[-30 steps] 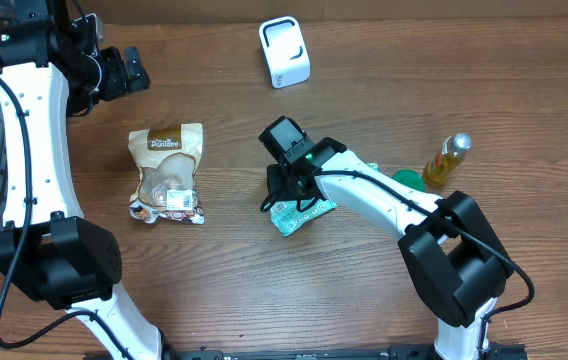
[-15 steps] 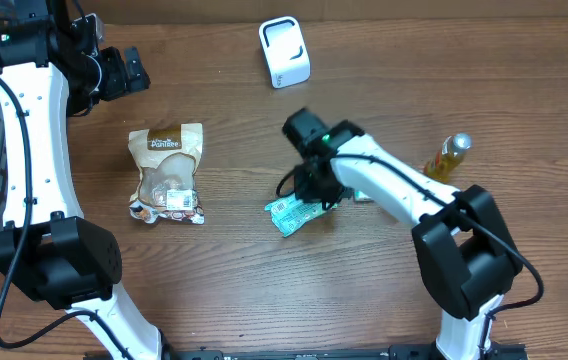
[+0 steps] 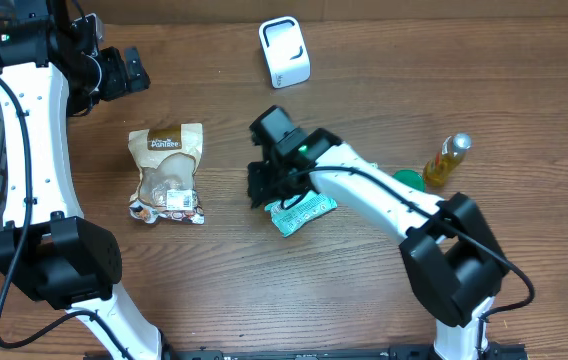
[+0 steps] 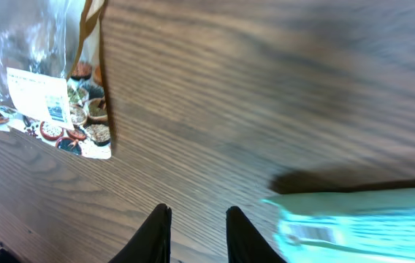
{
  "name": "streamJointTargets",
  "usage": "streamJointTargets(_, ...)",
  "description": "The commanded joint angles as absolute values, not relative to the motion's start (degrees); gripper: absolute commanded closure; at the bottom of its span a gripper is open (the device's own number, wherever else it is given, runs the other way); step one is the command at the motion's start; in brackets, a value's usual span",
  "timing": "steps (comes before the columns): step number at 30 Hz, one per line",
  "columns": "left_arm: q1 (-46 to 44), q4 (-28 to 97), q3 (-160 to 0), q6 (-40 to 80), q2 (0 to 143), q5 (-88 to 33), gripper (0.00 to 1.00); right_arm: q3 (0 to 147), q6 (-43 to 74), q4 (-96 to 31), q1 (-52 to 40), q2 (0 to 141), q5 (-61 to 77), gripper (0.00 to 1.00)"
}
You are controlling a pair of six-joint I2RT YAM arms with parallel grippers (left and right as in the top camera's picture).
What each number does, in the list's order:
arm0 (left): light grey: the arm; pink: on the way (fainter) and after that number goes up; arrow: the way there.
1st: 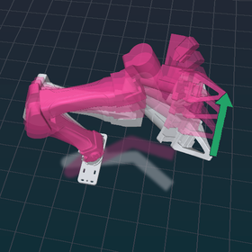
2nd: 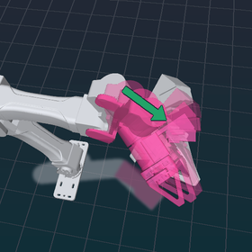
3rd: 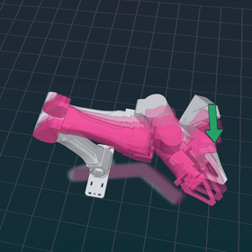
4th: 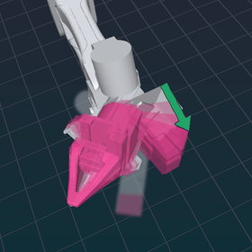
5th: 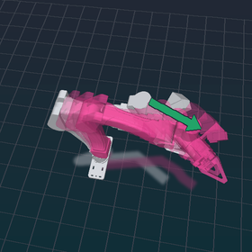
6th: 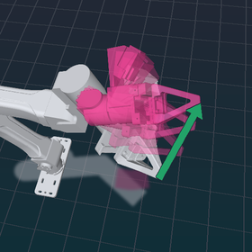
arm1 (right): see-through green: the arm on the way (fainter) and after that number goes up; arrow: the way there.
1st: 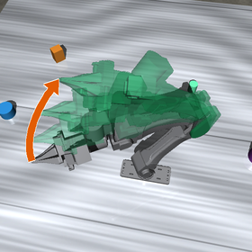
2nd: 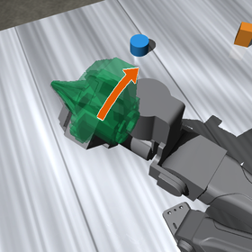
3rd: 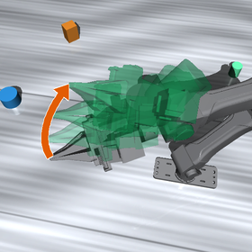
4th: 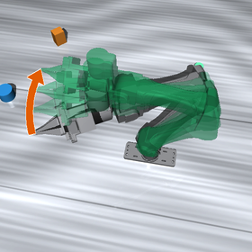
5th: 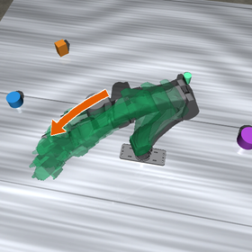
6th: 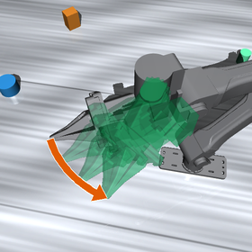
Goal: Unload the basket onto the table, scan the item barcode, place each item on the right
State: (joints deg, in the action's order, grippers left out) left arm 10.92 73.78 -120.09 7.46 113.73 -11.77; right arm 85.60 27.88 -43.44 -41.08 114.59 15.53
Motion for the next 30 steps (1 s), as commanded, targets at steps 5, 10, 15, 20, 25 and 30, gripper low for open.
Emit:
streamJointTargets(5,10.9,73.8,-120.4,7.3,113.1,-11.4,0.00,85.6,30.3,-42.1,-44.3,120.4,14.2,0.78)
streamJointTargets(10,10.9,73.8,-120.4,7.3,113.1,-11.4,0.00,85.5,30.2,-43.8,-44.4,121.6,13.6,0.78)
streamJointTargets(15,10.9,73.8,-120.4,7.3,113.1,-11.4,0.00,85.6,31.4,-50.6,-43.7,121.6,6.4,0.77)
streamJointTargets(20,10.9,73.8,-120.4,7.3,113.1,-11.4,0.00,85.6,34.3,-55.4,-41.6,121.6,1.9,0.75)
streamJointTargets(25,10.9,73.8,-120.4,7.3,113.1,-11.4,0.01,86.4,34.1,-55.4,-41.3,121.5,5.9,0.74)
streamJointTargets(30,10.9,73.8,-120.4,7.3,113.1,-11.4,0.00,90.4,34.1,-56.0,-41.3,120.6,9.6,0.71)
